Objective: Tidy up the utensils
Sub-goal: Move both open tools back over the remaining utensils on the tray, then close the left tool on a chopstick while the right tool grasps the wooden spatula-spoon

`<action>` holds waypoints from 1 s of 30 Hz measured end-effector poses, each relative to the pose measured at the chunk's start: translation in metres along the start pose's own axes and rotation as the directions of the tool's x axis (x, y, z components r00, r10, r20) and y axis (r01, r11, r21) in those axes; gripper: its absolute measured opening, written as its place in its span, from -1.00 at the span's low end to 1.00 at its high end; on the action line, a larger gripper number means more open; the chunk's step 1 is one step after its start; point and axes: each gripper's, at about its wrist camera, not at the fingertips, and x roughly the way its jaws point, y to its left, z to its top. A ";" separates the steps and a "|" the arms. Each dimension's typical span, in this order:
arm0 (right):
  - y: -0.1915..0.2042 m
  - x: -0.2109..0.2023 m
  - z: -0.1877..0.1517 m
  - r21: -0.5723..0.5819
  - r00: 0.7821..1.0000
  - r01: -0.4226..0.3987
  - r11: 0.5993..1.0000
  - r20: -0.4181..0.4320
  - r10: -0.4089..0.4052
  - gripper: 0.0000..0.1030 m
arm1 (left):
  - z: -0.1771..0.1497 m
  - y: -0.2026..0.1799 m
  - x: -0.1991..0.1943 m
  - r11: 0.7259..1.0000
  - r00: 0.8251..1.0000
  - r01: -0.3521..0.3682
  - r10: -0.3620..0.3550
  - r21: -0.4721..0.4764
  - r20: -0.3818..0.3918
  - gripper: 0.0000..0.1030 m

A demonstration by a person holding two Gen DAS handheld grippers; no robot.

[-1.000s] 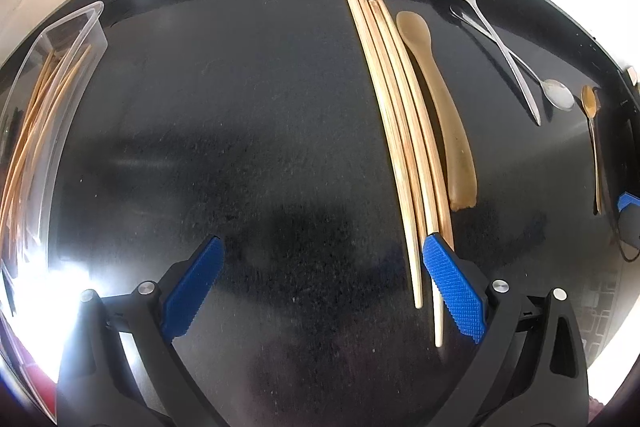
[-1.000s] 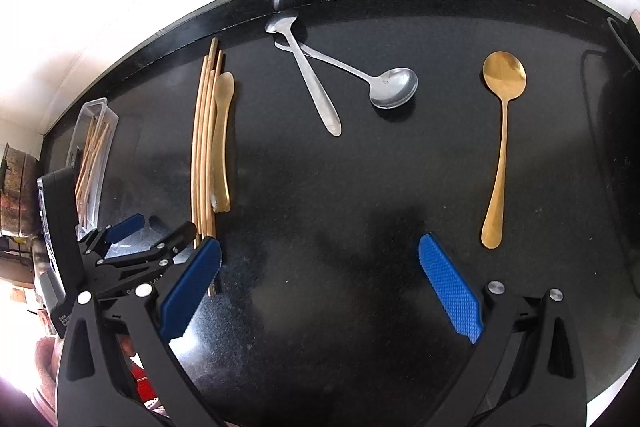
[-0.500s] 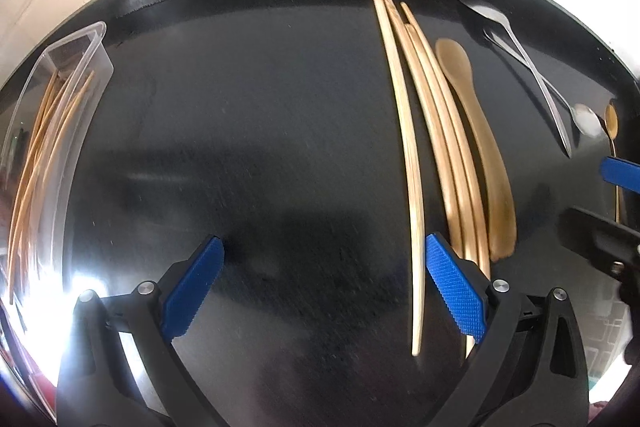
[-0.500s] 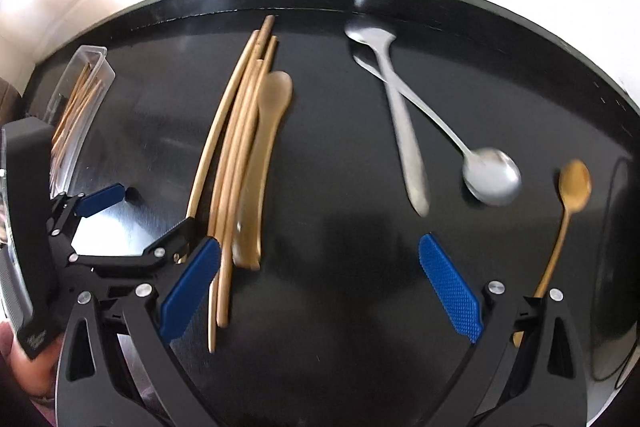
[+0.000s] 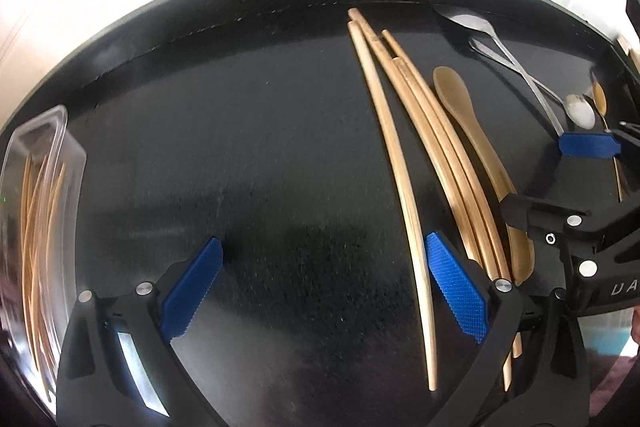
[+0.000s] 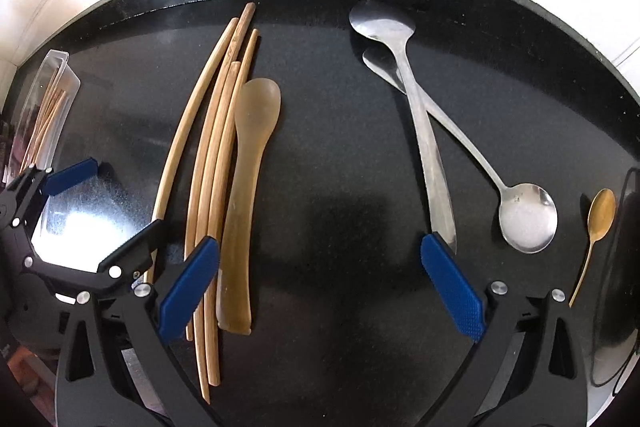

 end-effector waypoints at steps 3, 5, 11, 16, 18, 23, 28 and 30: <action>-0.002 -0.001 -0.005 -0.007 1.000 -0.003 1.000 0.020 0.003 0.90 | 0.008 -0.002 0.003 1.000 1.000 0.000 0.000 0.007 0.014 0.90; -0.003 -0.001 -0.004 -0.014 1.000 -0.006 1.000 0.024 0.006 0.90 | 0.011 -0.007 0.002 1.000 1.000 0.000 0.000 0.006 0.021 0.90; -0.002 -0.002 -0.002 -0.033 1.000 0.004 0.999 0.022 -0.003 0.89 | -0.002 -0.007 -0.007 1.000 0.999 0.003 -0.004 0.021 0.042 0.91; 0.006 -0.002 -0.009 -0.043 0.999 0.030 0.999 0.019 -0.029 0.90 | -0.010 0.007 -0.009 1.000 0.998 0.008 -0.009 0.023 0.059 0.91; 0.013 0.001 -0.010 -0.086 0.998 0.055 0.995 0.029 -0.053 0.90 | -0.010 0.018 -0.009 1.000 0.998 0.006 -0.006 0.007 0.056 0.91; 0.021 0.003 -0.013 -0.152 0.996 0.070 0.986 0.064 -0.061 0.89 | -0.005 0.027 -0.008 1.000 0.999 0.008 -0.009 0.015 0.043 0.91; 0.023 0.002 -0.016 -0.166 0.995 0.062 0.984 0.084 -0.048 0.87 | -0.002 0.023 -0.008 1.000 0.999 0.003 -0.003 0.003 0.052 0.91; 0.025 0.000 -0.020 -0.179 0.994 0.057 0.982 0.098 -0.040 0.74 | 0.000 0.020 -0.008 1.000 0.999 0.003 -0.003 0.003 0.052 0.91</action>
